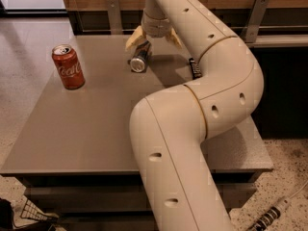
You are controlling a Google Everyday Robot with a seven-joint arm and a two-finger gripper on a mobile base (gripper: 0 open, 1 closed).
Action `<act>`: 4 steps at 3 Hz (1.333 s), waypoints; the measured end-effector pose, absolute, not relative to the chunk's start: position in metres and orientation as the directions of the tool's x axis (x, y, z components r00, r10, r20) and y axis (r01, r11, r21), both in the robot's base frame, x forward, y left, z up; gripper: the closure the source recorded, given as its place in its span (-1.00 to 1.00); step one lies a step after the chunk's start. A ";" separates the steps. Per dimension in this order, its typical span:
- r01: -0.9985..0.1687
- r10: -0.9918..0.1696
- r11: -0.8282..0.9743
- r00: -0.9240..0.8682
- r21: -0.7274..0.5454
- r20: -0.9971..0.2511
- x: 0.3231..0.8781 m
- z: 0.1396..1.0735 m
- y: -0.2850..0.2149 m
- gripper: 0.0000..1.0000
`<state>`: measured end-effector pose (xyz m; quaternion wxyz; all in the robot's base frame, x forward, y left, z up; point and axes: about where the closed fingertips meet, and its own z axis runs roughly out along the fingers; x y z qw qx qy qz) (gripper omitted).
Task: Place redbull can upright
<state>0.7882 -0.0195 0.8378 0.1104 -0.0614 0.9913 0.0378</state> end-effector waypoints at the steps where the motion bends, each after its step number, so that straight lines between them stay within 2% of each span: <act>1: -0.116 -0.103 0.992 -0.968 0.047 -0.227 0.790 0.836 -0.018 -1.00; 4: -0.210 -0.208 0.978 -0.966 -0.005 -0.151 0.779 0.828 0.001 -1.00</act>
Offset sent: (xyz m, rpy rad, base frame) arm 0.0052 0.0073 0.0271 -0.0993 0.0218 0.0427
